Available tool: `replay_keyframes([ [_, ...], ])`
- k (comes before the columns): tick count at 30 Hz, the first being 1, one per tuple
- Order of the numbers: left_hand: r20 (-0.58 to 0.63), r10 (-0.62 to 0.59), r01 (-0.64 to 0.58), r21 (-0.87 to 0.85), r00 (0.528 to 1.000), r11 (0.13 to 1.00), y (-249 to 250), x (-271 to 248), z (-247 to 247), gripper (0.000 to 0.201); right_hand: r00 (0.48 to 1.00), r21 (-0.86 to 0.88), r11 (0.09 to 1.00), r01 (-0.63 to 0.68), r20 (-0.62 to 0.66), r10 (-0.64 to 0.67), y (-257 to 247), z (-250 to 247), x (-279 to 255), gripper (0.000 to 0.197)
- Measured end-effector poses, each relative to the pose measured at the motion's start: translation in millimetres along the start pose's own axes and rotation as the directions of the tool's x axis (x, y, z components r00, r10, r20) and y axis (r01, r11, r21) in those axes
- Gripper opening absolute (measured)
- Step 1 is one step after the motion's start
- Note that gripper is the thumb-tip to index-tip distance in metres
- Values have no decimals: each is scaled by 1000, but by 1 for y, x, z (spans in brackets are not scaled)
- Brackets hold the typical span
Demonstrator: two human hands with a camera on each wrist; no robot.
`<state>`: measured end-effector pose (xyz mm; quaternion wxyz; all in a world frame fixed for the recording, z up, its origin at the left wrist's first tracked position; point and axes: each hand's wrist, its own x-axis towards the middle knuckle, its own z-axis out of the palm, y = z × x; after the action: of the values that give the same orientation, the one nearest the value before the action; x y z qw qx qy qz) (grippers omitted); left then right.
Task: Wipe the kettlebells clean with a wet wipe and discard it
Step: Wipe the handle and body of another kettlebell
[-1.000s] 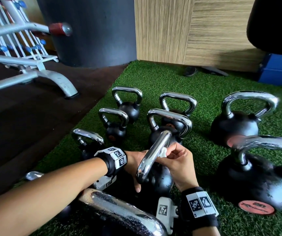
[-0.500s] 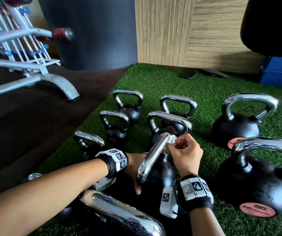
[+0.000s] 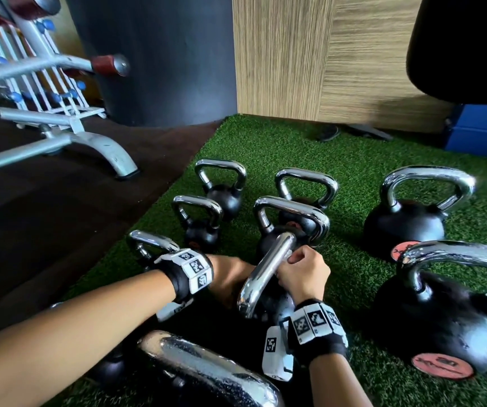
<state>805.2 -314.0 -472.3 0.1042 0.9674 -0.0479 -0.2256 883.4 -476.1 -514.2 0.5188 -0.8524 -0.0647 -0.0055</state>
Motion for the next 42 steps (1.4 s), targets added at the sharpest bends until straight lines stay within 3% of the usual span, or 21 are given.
replay_keyframes([
  [2, -57, -22, 21, -17, 998, 1000, -2, -16, -20, 29, 1000, -24, 1000, -3, 29, 4, -2, -3, 0, 25],
  [4, -205, -72, 47, -123, 976, 991, 4, -34, -43, 34, 996, -13, 999, 52, 79, -50, -2, -14, 3, 37],
  [6, -278, -97, 46, -183, 956, 982, 13, -47, -53, 69, 972, -2, 982, 191, 141, -189, -5, -28, 8, 60],
  [8, -220, -111, 89, -108, 969, 990, 32, -56, -54, 99, 903, -60, 923, 380, 240, -356, -12, -39, 14, 79],
  [9, -193, -100, 94, -44, 976, 995, 41, -57, -50, 98, 863, -89, 886, 456, 286, -415, -16, -42, 17, 80],
  [11, -213, -78, 87, 36, 974, 996, 59, -54, -46, 68, 814, -134, 834, 535, 344, -467, -26, -45, 19, 68],
  [13, -240, -101, 106, 7, 965, 994, 67, -51, -45, 50, 817, -186, 820, 542, 345, -462, -33, -46, 15, 47],
  [17, -185, -74, 84, 49, 980, 995, 63, -48, -55, 46, 870, -262, 848, 460, 325, -371, -44, -55, 3, 31],
  [20, -118, 48, -30, 147, 992, 989, 54, -48, -71, 56, 906, -375, 844, 384, 331, -265, -51, -72, -3, 25],
  [24, -21, 145, -126, 387, 989, 913, 39, -42, -89, 93, 905, -466, 812, 352, 390, -168, -50, -95, -20, 15],
  [31, -69, 228, -149, 569, 971, 809, 37, -39, -85, 87, 900, -440, 837, 325, 415, -132, -47, -109, -56, 25],
  [34, -113, 196, -123, 462, 974, 878, 33, -45, -83, 82, 894, -405, 856, 321, 428, -133, -46, -118, -61, 20],
  [38, -305, 89, -70, 72, 948, 995, 12, -79, -81, 75, 916, -336, 901, 274, 377, -138, -55, -134, -75, 32],
  [40, -435, -21, -51, -152, 900, 987, 0, -102, -72, 68, 922, -315, 905, 285, 350, -168, -66, -139, -89, 30],
  [42, -489, -155, -30, -349, 858, 937, -12, -124, -55, 65, 919, -313, 897, 311, 338, -201, -79, -142, -104, 25],
])
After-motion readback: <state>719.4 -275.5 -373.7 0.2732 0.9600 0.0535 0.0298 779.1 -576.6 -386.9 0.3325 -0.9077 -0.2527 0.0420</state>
